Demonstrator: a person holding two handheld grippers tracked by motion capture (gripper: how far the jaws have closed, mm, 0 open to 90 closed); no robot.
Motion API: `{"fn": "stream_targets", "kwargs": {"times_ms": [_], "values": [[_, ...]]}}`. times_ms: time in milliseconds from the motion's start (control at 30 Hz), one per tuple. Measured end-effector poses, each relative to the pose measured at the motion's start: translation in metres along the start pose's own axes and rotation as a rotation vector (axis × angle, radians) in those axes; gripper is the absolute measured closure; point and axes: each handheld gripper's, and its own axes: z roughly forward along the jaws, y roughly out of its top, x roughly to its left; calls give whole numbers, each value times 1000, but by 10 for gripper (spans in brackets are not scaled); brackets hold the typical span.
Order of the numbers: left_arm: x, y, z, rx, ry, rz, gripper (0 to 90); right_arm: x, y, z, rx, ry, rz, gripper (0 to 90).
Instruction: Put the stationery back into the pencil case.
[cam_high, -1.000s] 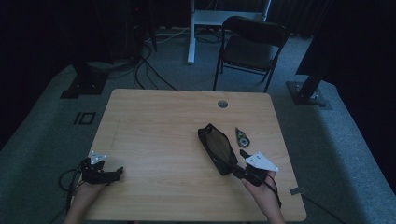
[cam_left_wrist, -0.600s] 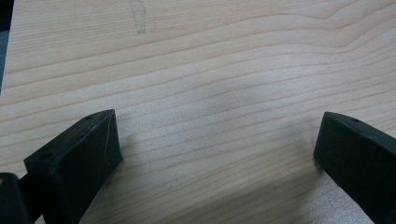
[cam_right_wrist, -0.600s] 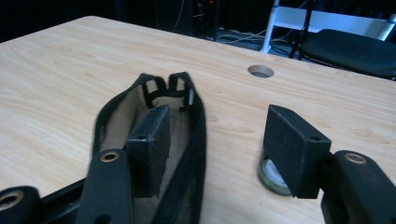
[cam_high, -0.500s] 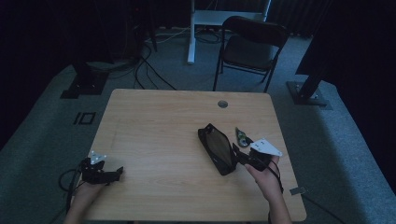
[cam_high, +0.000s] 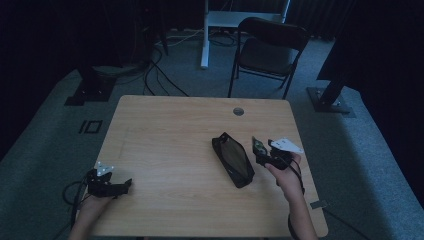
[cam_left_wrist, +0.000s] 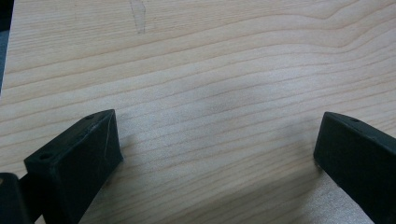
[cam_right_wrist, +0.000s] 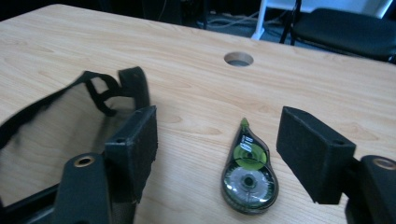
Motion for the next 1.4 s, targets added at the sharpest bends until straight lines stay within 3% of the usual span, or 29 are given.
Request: {"fn": "stream_targets", "kwargs": {"times_ms": [233,400,500,567,833,1100,1167,1400], "values": [[0,0,0,0,0,-1,7,-15,-2,17,35,-11,24,244],[0,0,0,0,0,0,7,-18,-5,30,98,19,-7,172],[0,0,0,0,0,0,7,-21,-6,36,119,26,5,131],[0,0,0,0,0,0,7,-24,-7,39,120,25,22,131],[0,0,0,0,0,0,7,-30,-9,52,156,-1,4,130],[0,0,0,0,0,0,7,-32,-15,69,203,-13,19,140],[0,0,0,0,0,-1,7,-33,-17,73,202,-34,21,154],[0,0,0,0,0,0,7,-33,-21,81,231,-35,3,212]]}}
